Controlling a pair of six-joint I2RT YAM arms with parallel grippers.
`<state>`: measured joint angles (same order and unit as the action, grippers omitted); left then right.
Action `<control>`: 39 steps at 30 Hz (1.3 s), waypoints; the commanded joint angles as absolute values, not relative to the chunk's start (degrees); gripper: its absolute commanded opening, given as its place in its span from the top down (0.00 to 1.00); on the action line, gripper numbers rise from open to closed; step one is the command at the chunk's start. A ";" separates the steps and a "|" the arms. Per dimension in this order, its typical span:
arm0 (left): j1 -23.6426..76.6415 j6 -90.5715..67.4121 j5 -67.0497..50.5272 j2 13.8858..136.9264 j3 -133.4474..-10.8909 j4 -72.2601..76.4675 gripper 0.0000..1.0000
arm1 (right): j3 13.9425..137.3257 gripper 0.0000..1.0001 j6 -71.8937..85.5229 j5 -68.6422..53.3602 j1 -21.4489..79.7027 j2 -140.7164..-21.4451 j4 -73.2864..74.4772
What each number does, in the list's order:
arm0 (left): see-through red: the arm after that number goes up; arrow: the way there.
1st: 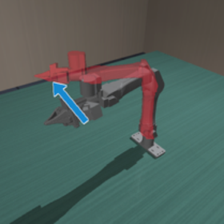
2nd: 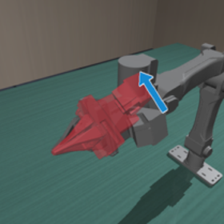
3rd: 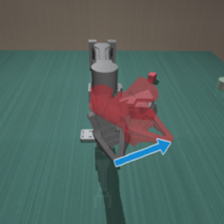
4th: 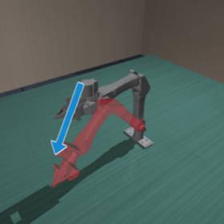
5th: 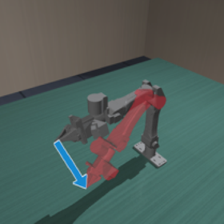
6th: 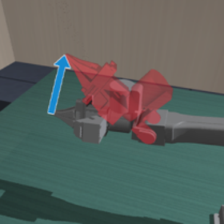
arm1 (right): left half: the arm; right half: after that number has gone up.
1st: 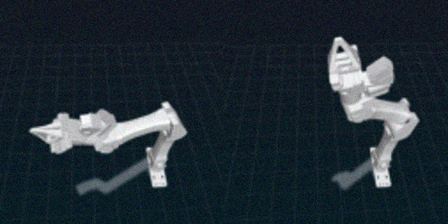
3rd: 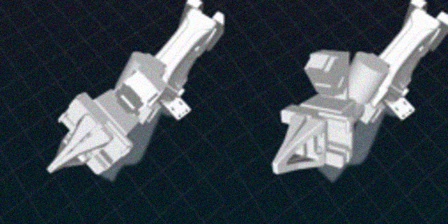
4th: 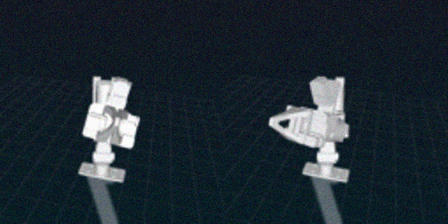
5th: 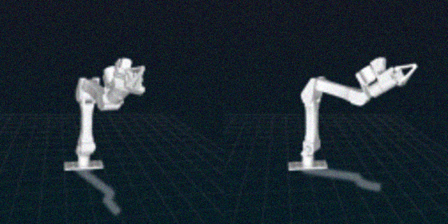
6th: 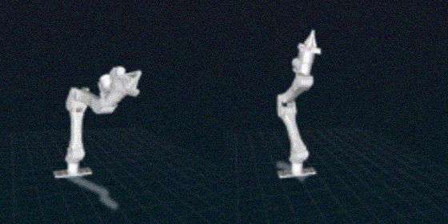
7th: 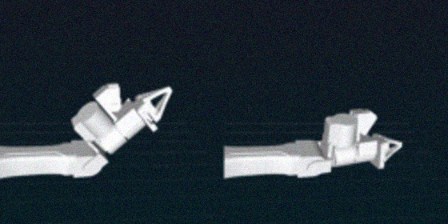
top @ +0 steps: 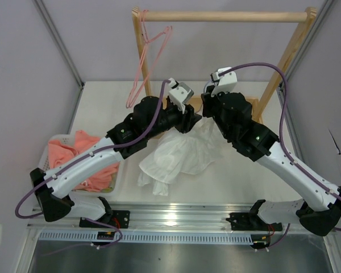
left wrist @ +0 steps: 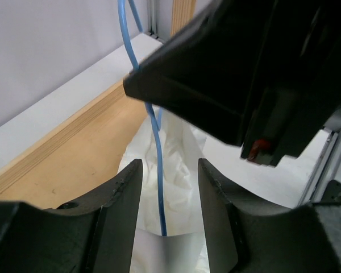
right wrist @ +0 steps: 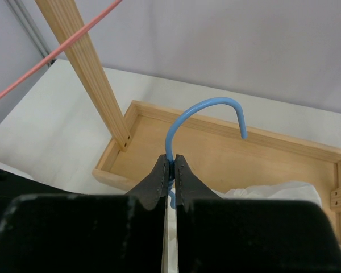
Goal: Place the skirt on the hanger
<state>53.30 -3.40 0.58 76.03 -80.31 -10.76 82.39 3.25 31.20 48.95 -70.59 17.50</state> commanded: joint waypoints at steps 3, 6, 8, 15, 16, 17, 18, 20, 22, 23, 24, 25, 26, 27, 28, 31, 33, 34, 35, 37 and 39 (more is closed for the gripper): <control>53.44 -0.97 -0.35 77.25 -80.59 -7.73 0.51 | 86.57 1.00 4.83 27.25 47.37 -68.73 16.17; 53.44 -1.05 2.37 78.92 -81.21 -8.00 0.54 | 86.84 1.00 5.36 26.02 46.93 -68.55 16.52; 53.44 -1.49 3.86 79.10 -80.86 -6.78 0.58 | 86.92 1.00 5.36 25.75 46.93 -68.47 16.61; 53.53 -2.28 3.25 80.51 -81.30 -6.15 0.92 | 87.01 1.00 5.27 25.84 46.41 -68.29 16.79; 53.61 -2.37 3.25 80.42 -81.12 -5.72 0.99 | 87.10 1.00 5.27 25.84 46.41 -68.29 16.87; 53.70 -2.72 3.08 80.33 -80.60 -5.19 1.00 | 87.19 1.00 5.27 25.84 46.32 -68.29 16.87; 53.79 -2.99 3.08 79.90 -79.81 -4.23 1.00 | 87.19 1.00 5.19 25.84 46.14 -68.12 16.87; 54.05 -3.34 3.16 79.72 -79.81 -3.35 1.00 | 87.01 1.00 5.36 25.93 45.97 -68.03 16.87; 54.58 -3.34 3.95 79.54 -79.63 -2.64 1.00 | 87.01 1.00 5.54 26.02 45.62 -67.94 16.96; 54.84 -2.99 4.48 79.63 -79.63 -2.46 1.00 | 86.92 1.00 5.62 26.10 45.53 -67.85 17.05; 55.45 -2.73 6.57 79.28 -79.19 -1.42 1.00 | 86.66 1.00 5.62 26.19 45.35 -67.59 17.05; 55.63 -2.64 7.03 79.19 -79.02 -0.88 1.00 | 86.49 1.00 5.62 26.71 45.35 -67.50 17.31; 55.81 -2.81 7.81 79.02 -78.84 -0.36 1.00 | 86.40 0.96 5.71 27.24 45.35 -67.41 17.58; 55.98 -2.90 9.21 78.75 -78.58 -0.18 1.00 | 86.05 0.92 6.15 27.86 45.18 -67.24 17.84; 55.99 -3.07 9.58 78.66 -78.40 1.48 1.00 | 85.87 0.84 6.41 28.91 45.09 -67.06 18.45; 56.16 -3.34 11.42 78.40 -78.40 2.99 1.00 | 83.94 0.74 7.38 29.18 44.21 -65.66 18.81; 56.25 -3.43 12.21 78.49 -78.49 3.87 1.00 | 82.71 0.63 8.17 29.01 43.69 -64.78 18.90; 56.34 -3.43 12.91 78.40 -78.57 4.04 1.00 | 81.57 0.61 8.43 28.66 43.42 -64.34 18.90; 56.34 -3.43 13.09 78.49 -78.66 4.65 1.00 | 80.95 0.54 8.87 28.57 43.07 -63.55 18.98; 56.43 -3.51 14.75 78.57 -78.75 5.18 1.00 | 79.81 0.46 9.58 28.74 42.63 -62.50 19.68; 56.43 -3.43 15.29 78.92 -79.01 5.80 1.00 | 79.02 0.34 10.46 29.18 42.54 -61.35 20.39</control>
<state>56.42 -3.01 11.51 80.20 -77.95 -0.89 79.92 8.97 26.74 43.24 -63.79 19.90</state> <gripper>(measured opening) 0.019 0.631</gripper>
